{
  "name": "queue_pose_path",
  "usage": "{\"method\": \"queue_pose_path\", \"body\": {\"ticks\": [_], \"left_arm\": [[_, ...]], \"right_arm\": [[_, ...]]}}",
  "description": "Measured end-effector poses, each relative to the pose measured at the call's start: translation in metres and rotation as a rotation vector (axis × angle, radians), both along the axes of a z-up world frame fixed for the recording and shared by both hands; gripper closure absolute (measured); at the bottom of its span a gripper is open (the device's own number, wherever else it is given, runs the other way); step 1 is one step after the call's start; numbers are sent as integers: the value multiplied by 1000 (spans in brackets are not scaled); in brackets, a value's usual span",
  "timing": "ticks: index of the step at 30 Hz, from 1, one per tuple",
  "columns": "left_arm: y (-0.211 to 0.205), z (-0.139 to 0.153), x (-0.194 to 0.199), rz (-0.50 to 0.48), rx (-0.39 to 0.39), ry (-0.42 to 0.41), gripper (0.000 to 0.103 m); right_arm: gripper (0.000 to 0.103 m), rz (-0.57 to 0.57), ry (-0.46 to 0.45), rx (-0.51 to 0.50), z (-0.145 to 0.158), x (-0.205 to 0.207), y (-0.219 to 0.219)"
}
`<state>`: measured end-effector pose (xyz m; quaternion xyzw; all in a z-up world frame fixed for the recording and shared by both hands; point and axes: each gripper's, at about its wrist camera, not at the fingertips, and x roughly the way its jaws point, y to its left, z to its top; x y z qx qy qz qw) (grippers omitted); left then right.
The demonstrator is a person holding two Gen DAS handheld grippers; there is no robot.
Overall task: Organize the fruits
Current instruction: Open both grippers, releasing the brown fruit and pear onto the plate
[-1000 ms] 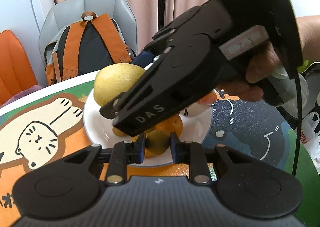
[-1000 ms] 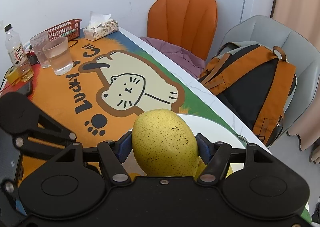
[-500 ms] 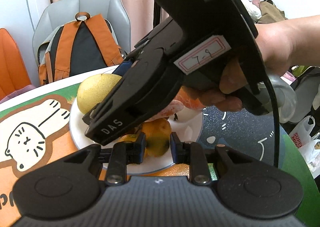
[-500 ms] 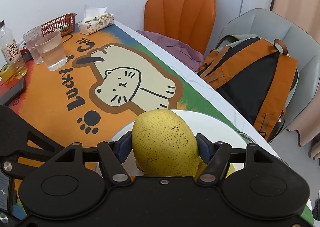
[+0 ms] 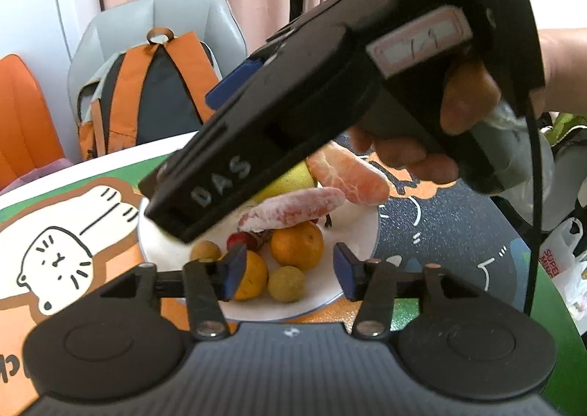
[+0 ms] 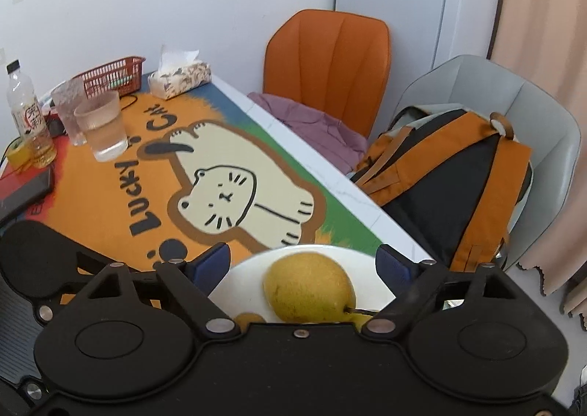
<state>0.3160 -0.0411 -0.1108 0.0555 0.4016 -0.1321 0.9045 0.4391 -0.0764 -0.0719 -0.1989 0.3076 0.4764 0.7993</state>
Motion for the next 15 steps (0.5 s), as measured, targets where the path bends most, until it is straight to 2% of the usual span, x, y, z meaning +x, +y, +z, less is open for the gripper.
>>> {"method": "queue_pose_path", "body": {"ticks": [5,15], "left_arm": [[2,4,-5,8,-10,-7,49],[10,10,-24,42,-27,-19,46]], "right_arm": [[15,-27,19,-2,3,0,-5],[4,-108,77,8,-1,-20,-28]]}}
